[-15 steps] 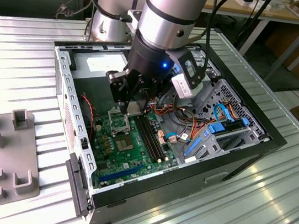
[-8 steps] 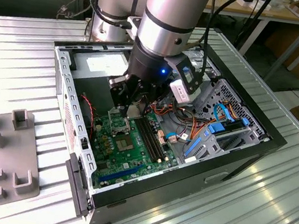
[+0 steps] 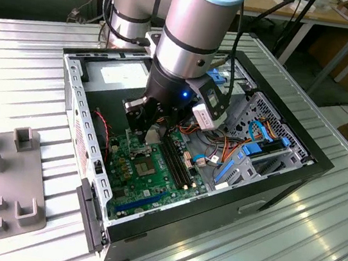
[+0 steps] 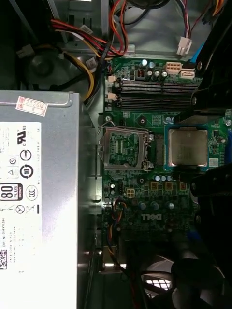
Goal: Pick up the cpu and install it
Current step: 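Place the cpu into insertion slot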
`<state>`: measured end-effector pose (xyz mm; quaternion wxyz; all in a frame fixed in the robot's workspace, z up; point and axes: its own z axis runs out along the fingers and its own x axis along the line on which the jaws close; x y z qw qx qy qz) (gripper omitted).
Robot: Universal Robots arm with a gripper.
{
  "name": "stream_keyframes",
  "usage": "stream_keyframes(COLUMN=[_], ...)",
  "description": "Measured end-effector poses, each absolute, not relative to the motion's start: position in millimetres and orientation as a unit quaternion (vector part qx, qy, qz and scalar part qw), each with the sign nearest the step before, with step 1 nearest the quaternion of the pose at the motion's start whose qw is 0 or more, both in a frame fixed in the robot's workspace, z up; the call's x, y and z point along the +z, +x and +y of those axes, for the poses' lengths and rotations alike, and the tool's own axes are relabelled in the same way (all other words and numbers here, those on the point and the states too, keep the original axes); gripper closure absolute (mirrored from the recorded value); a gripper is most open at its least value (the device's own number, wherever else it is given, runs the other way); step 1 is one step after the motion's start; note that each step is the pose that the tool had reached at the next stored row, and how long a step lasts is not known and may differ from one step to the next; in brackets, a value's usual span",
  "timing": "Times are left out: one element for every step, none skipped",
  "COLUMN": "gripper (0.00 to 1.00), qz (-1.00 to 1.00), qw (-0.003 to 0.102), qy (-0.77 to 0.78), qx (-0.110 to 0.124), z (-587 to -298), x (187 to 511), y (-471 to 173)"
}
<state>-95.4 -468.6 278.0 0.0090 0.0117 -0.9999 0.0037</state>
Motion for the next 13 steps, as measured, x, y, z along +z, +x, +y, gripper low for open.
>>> stream_keyframes(gripper=[0.53, 0.53, 0.53, 0.53, 0.53, 0.53, 0.53, 0.53, 0.53, 0.53, 0.53, 0.53, 0.53], qz=[-1.000, -1.000, -1.000, -1.000, -1.000, -1.000, -1.000, -1.000, -1.000, -1.000, -1.000, -1.000, -1.000], qw=[0.009, 0.009, 0.009, 0.009, 0.009, 0.009, 0.009, 0.009, 0.009, 0.009, 0.010, 0.010, 0.012], qy=[0.012, 0.012, 0.012, 0.012, 0.012, 0.012, 0.012, 0.012, 0.012, 0.012, 0.012, 0.012, 0.012], qx=[0.004, 0.004, 0.004, 0.004, 0.004, 0.004, 0.004, 0.004, 0.004, 0.004, 0.004, 0.004, 0.004], z=[-468.6, -468.6, -468.6, -468.6, -468.6, -468.6, -468.6, -468.6, -468.6, -468.6, -468.6, -468.8, -470.1], x=[275.2, 273.5, 270.9, 268.2, 268.2, 268.2, 268.1, 268.2, 268.1, 268.0, 266.9, 266.1, 264.8], y=[-95.4, -95.4, -95.4, -95.4, -95.4, -95.4, -95.4, -95.4, -95.4, -95.4, -95.4, -95.4, -95.3])
